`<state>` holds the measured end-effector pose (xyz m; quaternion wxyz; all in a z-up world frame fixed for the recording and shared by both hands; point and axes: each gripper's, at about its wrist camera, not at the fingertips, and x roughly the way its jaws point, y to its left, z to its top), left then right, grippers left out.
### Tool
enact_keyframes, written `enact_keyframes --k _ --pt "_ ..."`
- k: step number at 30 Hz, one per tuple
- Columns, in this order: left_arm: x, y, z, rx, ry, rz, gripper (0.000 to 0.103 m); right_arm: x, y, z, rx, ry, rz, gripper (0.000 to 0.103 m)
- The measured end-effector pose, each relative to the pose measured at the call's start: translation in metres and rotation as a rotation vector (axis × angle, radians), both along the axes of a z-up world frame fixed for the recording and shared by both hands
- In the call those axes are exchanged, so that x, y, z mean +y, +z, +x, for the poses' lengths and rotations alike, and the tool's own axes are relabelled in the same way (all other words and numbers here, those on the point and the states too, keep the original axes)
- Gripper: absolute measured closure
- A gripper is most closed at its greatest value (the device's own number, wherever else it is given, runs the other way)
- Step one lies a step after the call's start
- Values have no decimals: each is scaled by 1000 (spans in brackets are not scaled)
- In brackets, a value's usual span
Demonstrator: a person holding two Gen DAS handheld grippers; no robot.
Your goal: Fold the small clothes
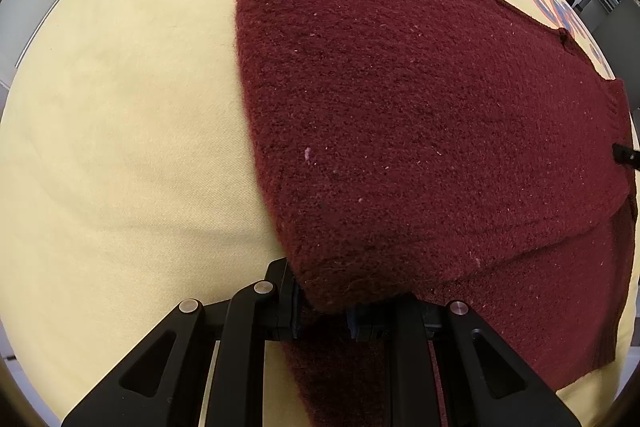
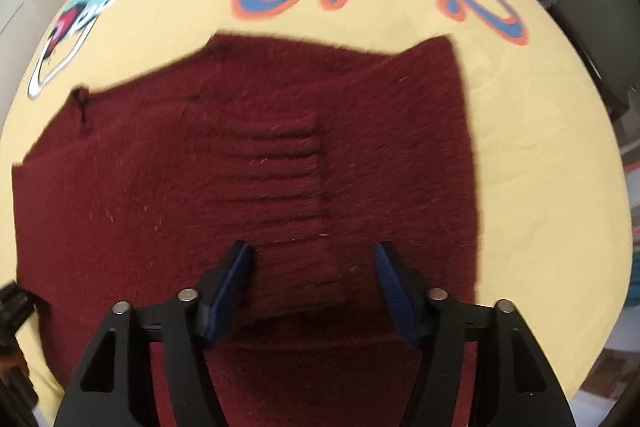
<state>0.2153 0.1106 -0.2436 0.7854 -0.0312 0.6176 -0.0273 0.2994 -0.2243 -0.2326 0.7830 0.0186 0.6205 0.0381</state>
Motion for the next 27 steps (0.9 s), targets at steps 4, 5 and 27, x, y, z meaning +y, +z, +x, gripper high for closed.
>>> enact_keyframes --k 4,5,27 --pt "-1 0 0 2 -10 8 88 7 -2 -5 -19 33 12 80" --pt "-2 0 0 2 -12 11 88 8 1 -6 -30 43 22 86" --pt "0 13 -20 -70 17 87 10 -7 7 -29 -143 62 -92 42"
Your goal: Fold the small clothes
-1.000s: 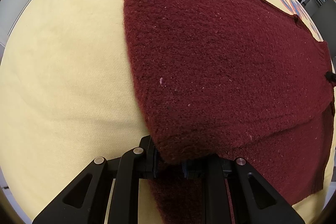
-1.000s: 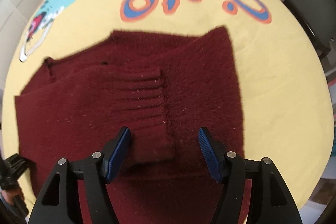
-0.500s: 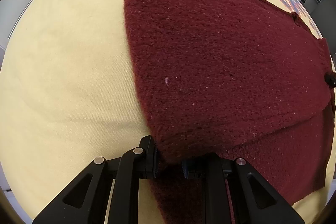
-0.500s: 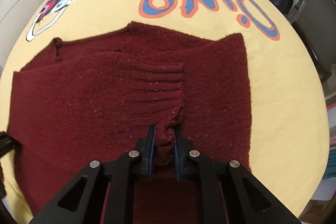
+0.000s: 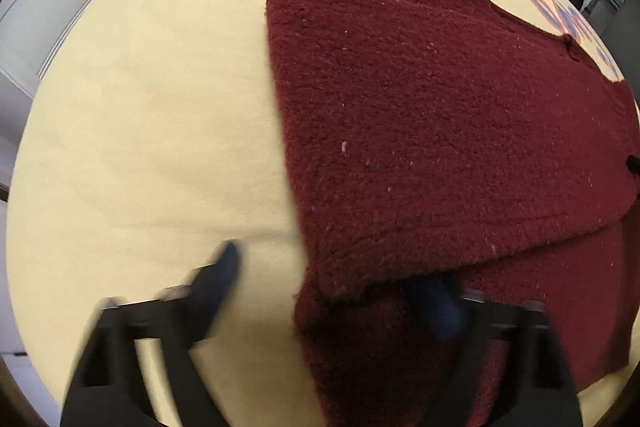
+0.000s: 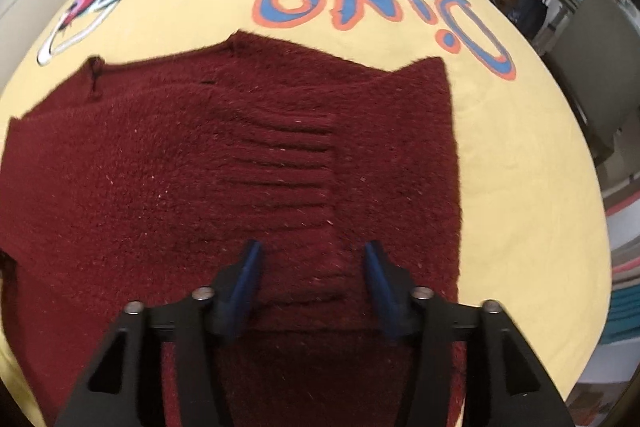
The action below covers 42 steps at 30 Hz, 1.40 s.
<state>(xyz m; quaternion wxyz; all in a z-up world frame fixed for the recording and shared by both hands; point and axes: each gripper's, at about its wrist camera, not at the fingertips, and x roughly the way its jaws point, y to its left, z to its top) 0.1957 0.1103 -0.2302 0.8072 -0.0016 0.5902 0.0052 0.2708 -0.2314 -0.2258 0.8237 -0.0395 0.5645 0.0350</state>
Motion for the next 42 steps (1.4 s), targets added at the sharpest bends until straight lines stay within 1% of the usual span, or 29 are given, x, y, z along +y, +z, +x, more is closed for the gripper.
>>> enact_keyframes --k 2,3,4,8,9,12,13,14,16,19,20,21,24,26,28,29,33,36,38,42 --pt "2 6 -5 -12 -2 9 8 -7 7 -4 -9 -13 21 38" --pt "3 12 -8 -23 -3 13 1 -10 12 -5 -17 -17 27 31" --pt "3 17 -12 -36 -3 16 1 -13 18 -8 -29 -22 33 23" --pt "3 50 -28 -120 -26 44 1 -16 42 -16 -78 -17 74 18" --pt "1 58 -32 -146 -22 37 1 -13 48 -19 -95 -8 82 14" --pt "-13 67 -38 -165 -30 -35 1 1 62 -29 -160 2 102 14" --pt "-29 68 -35 -172 -36 -54 1 7 64 -31 -173 7 119 14" --pt "-32 66 -25 -178 -41 -60 1 15 64 -34 -181 17 139 14" --pt "-52 65 -12 -189 -55 -71 1 31 60 -39 -182 42 156 14" --pt "-76 55 10 -197 -71 -77 1 62 43 -46 -173 102 124 14" --pt "-81 50 11 -195 -75 -72 1 70 37 -47 -172 121 112 14" --pt "-89 42 16 -185 -77 -63 1 78 31 -48 -175 139 99 14" --pt "-91 15 24 -136 -69 -50 1 95 7 -47 -162 177 40 14" --pt "-88 5 22 -149 -75 -28 1 95 -7 -45 -144 181 25 14" --pt "-85 3 14 -198 -93 -16 1 90 -14 -44 -154 188 41 14" --pt "-82 2 12 -207 -94 -18 1 86 -14 -44 -157 189 54 14" --pt "-72 -3 9 -226 -91 -54 1 68 -15 -39 -148 163 73 14" --pt "-72 -4 5 -232 -96 -54 1 57 -16 -38 -143 150 97 14" --pt "-73 -4 4 -235 -84 -58 1 56 -18 -38 -146 156 108 14" --pt "-75 -3 2 -235 -87 -61 1 61 -23 -46 -167 180 93 13"
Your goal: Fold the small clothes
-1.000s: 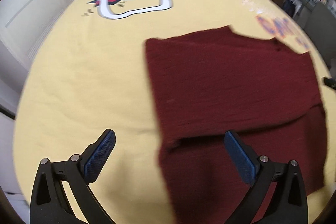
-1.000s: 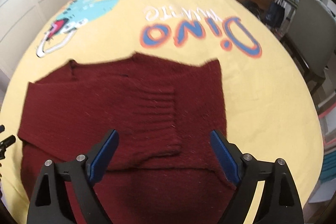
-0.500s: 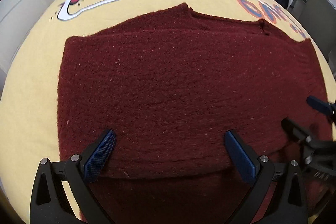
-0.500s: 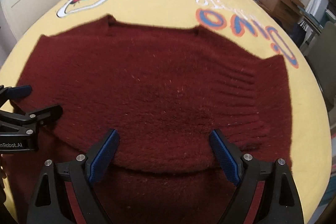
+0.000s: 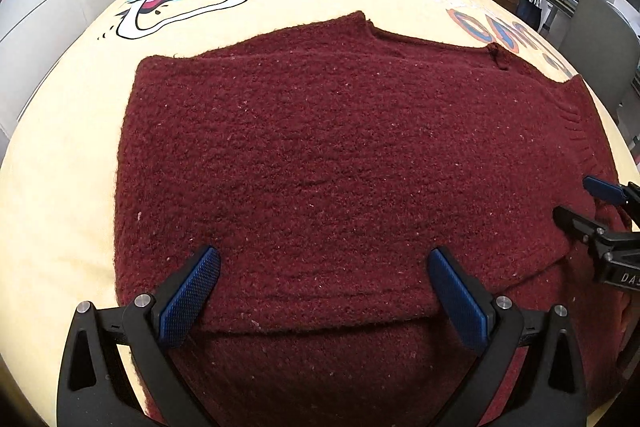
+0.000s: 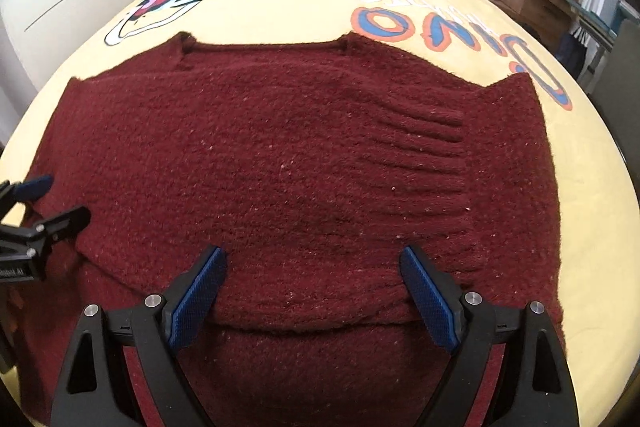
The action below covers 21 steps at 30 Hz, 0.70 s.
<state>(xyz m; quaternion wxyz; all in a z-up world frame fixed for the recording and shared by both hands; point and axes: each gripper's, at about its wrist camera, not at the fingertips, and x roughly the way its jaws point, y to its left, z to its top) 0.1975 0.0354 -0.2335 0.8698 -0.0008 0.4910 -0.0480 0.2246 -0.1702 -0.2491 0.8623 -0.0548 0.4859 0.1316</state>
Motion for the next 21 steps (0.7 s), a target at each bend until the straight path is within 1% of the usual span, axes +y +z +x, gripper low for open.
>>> enact_keyframes --k 5,8,11,13,16,18,21 --pt "3 3 -1 -4 -4 -21 1 -2 2 -1 1 -2 14 13" --pt "4 11 -5 -8 -19 -43 1 -2 11 -7 16 14 6 13" --pt "8 24 -11 -1 5 -65 1 -8 23 -17 7 17 -18 13" --pt "12 34 -17 0 34 -55 1 -19 29 -25 8 -9 -12 13" --pt "18 44 -27 11 40 -47 1 -42 37 -38 23 -56 9 13" --pt "22 47 -35 39 34 -50 1 -58 39 -48 39 -80 15 13" --pt "29 46 -47 92 40 -29 1 -80 40 -64 84 -101 36 13"
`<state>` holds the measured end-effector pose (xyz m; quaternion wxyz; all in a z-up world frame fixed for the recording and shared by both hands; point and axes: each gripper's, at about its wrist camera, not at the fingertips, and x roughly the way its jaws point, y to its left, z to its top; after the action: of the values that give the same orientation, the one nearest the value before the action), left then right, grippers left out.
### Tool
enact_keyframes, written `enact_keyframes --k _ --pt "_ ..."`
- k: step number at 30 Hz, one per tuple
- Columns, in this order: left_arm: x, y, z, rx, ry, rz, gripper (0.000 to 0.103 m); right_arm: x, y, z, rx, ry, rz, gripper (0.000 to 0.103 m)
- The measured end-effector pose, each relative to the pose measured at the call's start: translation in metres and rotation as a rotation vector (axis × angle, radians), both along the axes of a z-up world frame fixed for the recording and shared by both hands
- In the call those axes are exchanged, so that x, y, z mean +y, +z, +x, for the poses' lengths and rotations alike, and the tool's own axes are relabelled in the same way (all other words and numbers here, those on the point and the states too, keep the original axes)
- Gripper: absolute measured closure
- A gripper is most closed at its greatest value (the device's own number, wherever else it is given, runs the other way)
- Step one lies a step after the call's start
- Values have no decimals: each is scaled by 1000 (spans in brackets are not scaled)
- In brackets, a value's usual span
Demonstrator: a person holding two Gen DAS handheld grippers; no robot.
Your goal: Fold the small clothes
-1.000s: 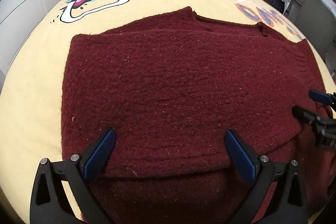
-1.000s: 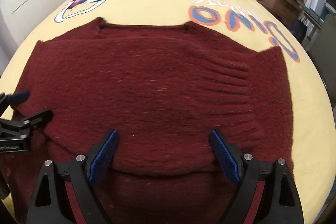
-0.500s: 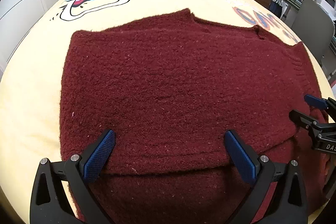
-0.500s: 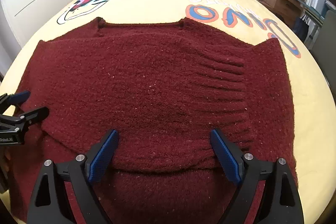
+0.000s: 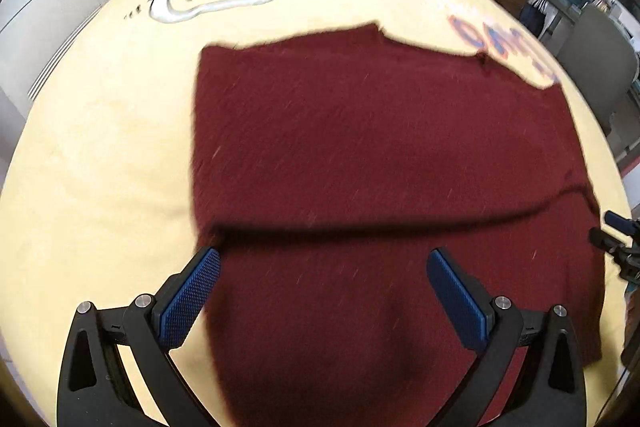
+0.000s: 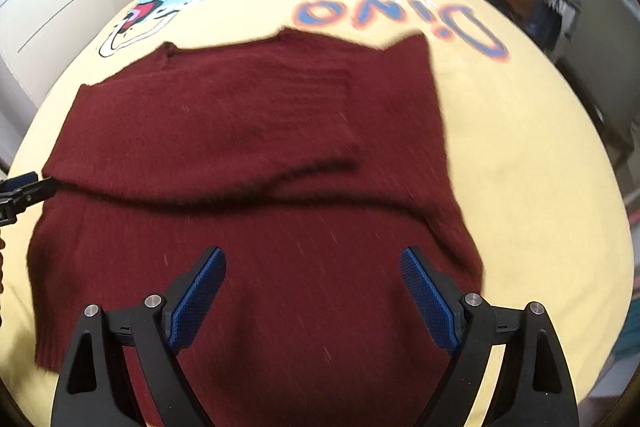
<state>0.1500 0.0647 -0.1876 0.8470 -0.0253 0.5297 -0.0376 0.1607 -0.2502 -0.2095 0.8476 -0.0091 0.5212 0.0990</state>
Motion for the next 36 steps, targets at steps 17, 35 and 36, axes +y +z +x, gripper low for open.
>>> enact_keyframes --k 17,35,36 --pt "20 -16 -88 155 17 -30 1 -59 -16 -76 138 -114 6 13" --pt "7 -43 -116 284 -22 -92 1 -69 -41 -108 274 -154 80 13" --pt "4 -45 -114 290 -23 -94 1 -69 -42 -108 282 -153 80 13"
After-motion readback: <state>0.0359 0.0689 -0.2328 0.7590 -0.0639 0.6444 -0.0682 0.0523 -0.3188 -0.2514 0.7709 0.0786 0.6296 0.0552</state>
